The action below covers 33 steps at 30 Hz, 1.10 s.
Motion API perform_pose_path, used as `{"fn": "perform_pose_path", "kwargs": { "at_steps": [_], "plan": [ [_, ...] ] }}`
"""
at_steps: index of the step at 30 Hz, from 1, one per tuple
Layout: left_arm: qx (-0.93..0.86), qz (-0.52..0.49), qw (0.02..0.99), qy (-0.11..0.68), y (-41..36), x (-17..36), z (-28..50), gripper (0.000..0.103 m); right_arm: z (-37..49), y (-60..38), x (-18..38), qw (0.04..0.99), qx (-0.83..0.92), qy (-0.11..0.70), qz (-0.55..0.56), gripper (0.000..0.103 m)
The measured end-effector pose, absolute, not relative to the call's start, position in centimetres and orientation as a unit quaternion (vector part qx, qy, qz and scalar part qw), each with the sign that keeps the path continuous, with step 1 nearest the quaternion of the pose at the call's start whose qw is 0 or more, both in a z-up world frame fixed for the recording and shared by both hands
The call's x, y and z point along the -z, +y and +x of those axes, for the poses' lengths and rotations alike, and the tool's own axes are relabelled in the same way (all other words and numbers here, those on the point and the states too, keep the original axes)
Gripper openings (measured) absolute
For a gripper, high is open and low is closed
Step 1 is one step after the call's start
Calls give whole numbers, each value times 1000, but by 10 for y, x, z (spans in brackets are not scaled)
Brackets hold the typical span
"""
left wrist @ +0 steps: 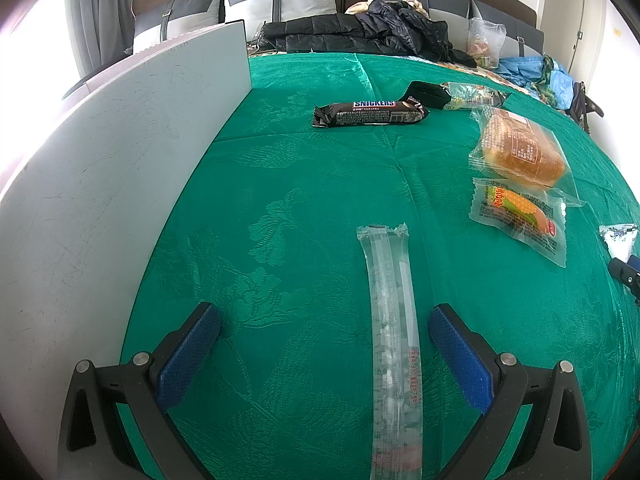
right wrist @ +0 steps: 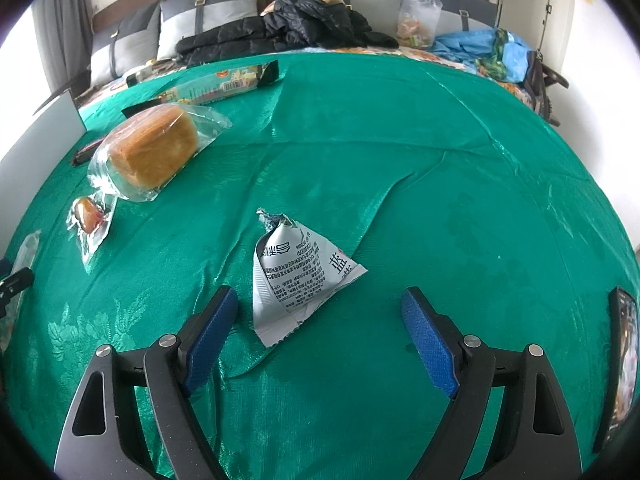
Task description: Organize snacks
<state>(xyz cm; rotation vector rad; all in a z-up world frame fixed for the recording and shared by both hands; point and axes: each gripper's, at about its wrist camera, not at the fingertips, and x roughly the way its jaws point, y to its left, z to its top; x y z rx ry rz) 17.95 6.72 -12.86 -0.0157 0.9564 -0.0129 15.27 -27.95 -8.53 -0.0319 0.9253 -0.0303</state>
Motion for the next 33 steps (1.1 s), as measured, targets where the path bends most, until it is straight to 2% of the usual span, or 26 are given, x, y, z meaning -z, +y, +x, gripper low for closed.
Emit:
{"fn": "perform_pose_path", "kwargs": {
  "at_steps": [16,21,22,24,25,26,29,33],
  "plan": [
    [3,-3,887,462,66,128,178,103,153,-279,86,895,15,446,-15,86],
    [18,3,862,507,55,124,165,102,155,-281,86,894,9,447,-11,89],
    [26,7,860,510,51,123,161,97,155,-281,86,893,2,451,-17,89],
    [38,12,861,506,47,118,156,75,162,-284,82,876,-28,481,-20,87],
    [47,17,863,502,44,114,154,44,165,-287,78,871,-38,489,-10,86],
    [54,20,863,501,42,111,154,20,168,-295,71,867,-53,496,15,86],
    [56,-12,860,508,46,111,157,17,175,-299,57,863,-59,502,17,86],
    [72,-90,848,518,58,110,148,17,186,-274,59,844,-86,527,-57,84]
  ]
}}
